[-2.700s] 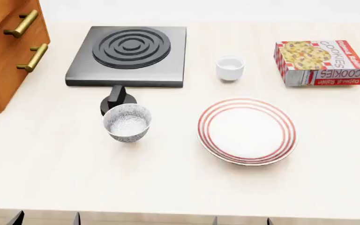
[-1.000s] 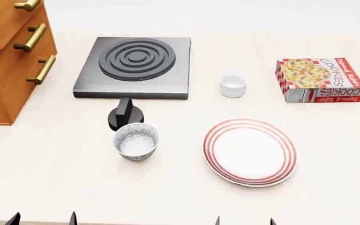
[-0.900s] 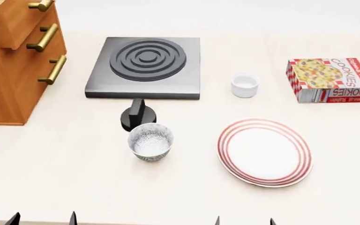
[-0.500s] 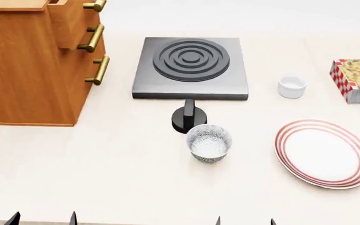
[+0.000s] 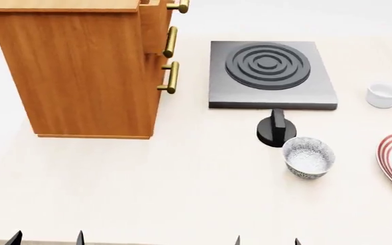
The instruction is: Pick the akita bowl on the wooden cabinet and place it on the plate.
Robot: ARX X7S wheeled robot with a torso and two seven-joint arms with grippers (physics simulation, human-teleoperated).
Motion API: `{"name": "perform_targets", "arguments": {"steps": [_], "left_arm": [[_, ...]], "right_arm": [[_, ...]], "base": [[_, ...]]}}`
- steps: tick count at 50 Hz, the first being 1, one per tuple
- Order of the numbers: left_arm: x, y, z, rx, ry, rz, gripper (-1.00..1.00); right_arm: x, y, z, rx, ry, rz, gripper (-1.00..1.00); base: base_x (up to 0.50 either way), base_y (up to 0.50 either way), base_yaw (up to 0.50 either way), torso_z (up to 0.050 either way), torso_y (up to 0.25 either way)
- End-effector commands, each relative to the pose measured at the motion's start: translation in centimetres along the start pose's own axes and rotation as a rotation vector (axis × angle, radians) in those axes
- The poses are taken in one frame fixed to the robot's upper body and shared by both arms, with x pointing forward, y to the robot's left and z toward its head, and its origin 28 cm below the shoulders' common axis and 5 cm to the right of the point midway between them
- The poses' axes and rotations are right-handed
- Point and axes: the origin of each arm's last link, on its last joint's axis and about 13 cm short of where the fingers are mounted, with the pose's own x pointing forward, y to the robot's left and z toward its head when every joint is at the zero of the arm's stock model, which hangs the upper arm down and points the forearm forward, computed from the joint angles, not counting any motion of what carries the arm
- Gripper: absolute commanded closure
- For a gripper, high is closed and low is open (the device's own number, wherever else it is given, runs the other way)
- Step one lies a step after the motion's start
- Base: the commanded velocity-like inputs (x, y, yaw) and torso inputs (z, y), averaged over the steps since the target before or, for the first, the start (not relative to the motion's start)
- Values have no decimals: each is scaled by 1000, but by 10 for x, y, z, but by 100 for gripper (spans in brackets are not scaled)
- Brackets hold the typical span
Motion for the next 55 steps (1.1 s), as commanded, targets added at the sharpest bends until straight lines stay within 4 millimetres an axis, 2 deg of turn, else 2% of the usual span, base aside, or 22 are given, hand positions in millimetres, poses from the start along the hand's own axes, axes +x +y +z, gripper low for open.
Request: {"name": "perform_targets", "arguments": {"steps": [1, 18, 26, 31, 32, 35, 36, 40, 46, 55], "left_arm": [[0, 0, 0, 1, 0, 0, -100], [1, 1, -2, 18, 6, 10, -100], [-1, -3, 0, 142, 77, 75, -100], [-2, -2, 13, 129, 55, 71, -100], [-2, -2, 23, 99, 33, 61, -100], [1, -3, 37, 79, -38, 29, -100], [5, -5, 44, 113, -36, 19, -100], [14, -8, 50, 148, -78, 15, -100], [24, -19, 73, 149, -126, -28, -100], [25, -29, 97, 134, -191, -53, -100]], "right_arm": [[0, 0, 0, 0, -1, -1, -100], [1, 0, 0, 11, 2, -4, -100], [-2, -2, 9, 46, -15, -26, -100], [-5, -1, 20, 44, -45, -14, -100], [-6, -1, 28, 36, -68, -9, -100], [-6, -1, 36, 31, -90, 2, -100], [-4, -1, 41, 21, -102, 9, -100], [-1, -1, 52, 10, -134, 11, -100], [5, -2, 68, -4, -183, 18, -100], [1, 0, 88, 0, -239, 14, -100]], "base": [[0, 500, 0, 0, 0], [0, 51, 0, 0, 0], [0, 0, 0, 0, 0], [0, 0, 0, 0, 0], [0, 0, 0, 0, 0], [0, 0, 0, 0, 0], [0, 0, 0, 0, 0], [0, 0, 0, 0, 0], [0, 0, 0, 0, 0], [0, 0, 0, 0, 0]]}}
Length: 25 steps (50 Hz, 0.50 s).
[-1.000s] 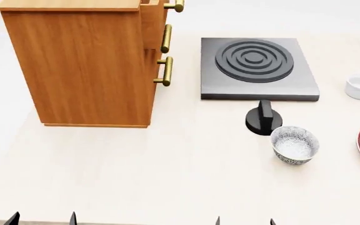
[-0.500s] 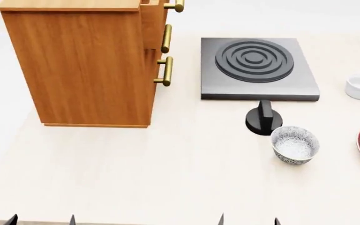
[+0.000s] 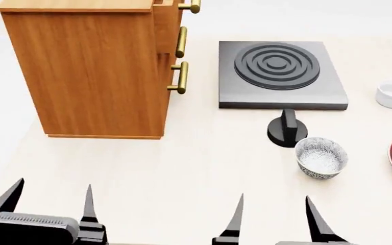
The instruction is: Pick the akita bowl on the wooden cabinet and place it on the plate.
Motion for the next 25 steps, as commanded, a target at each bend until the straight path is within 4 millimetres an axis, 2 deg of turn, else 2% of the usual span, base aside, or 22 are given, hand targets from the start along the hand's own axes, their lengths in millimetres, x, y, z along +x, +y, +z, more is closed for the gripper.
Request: {"name": "perform_targets", "arguments": {"steps": [1, 10, 25], "left_arm": [[8, -7, 33, 1, -92, -29, -100], [-6, 0, 55, 8, -163, -12, -100], [-10, -4, 62, 10, -193, -47, -100]], "right_arm": [[1, 2, 29, -15, -82, 6, -100], [-16, 7, 58, -19, -162, 18, -100], [-22, 9, 69, -37, -200, 22, -100]], "base": [[0, 0, 0, 0, 0], [0, 0, 0, 0, 0], [0, 0, 0, 0, 0]]}}
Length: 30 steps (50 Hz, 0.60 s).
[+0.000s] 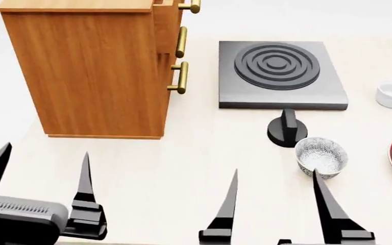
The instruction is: Pick the akita bowl on the wooden cabinet and place it on the plate.
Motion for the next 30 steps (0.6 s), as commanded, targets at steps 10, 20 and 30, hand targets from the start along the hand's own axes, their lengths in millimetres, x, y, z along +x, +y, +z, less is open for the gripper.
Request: {"name": "perform_targets", "arguments": {"steps": [10, 20, 30], "left_arm": [[-7, 4, 14, -14, -46, -10, -100], [-3, 10, 33, -21, -77, 7, -100], [14, 12, 77, 13, -145, -35, -100]], "right_arm": [[-9, 4, 25, -8, -83, 20, -100], [-11, 4, 29, -6, -100, 19, -100], [-14, 8, 37, -14, -125, 43, -100]], "base": [[0, 0, 0, 0, 0], [0, 0, 0, 0, 0], [0, 0, 0, 0, 0]]}}
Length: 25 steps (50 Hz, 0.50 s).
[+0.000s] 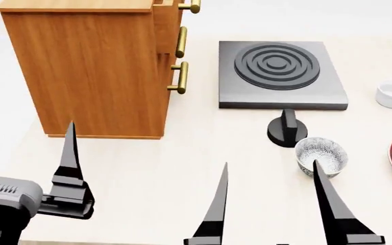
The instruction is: Pick the akita bowl on the wooden cabinet and place it on the plate.
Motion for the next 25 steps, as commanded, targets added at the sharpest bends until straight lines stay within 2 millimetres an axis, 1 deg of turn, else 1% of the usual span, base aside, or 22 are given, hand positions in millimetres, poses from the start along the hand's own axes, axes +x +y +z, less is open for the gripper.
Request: {"name": "perform_targets", "arguments": {"steps": [1, 4, 8, 13, 20, 25], "left_arm": [[15, 3, 37, 0, -58, -29, -100], [18, 3, 44, -24, -69, -34, -100], [21, 2, 56, -13, -98, -45, -100], [23, 1, 66, 1, -123, -53, -100], [23, 2, 78, 5, -155, -53, -100], [22, 2, 83, 12, -171, -56, -100]], "right_arm": [[-3, 3, 10, -2, -35, 19, -100], [-4, 3, 11, -7, -40, 22, -100], [-4, 3, 12, -6, -43, 20, -100], [-5, 4, 14, -3, -51, 31, -100], [-6, 2, 17, 19, -70, 37, -100], [-7, 2, 18, 23, -79, 39, -100]], "base": [[0, 0, 0, 0, 0], [0, 0, 0, 0, 0], [0, 0, 0, 0, 0], [0, 0, 0, 0, 0], [7, 0, 0, 0, 0], [147, 0, 0, 0, 0]]}}
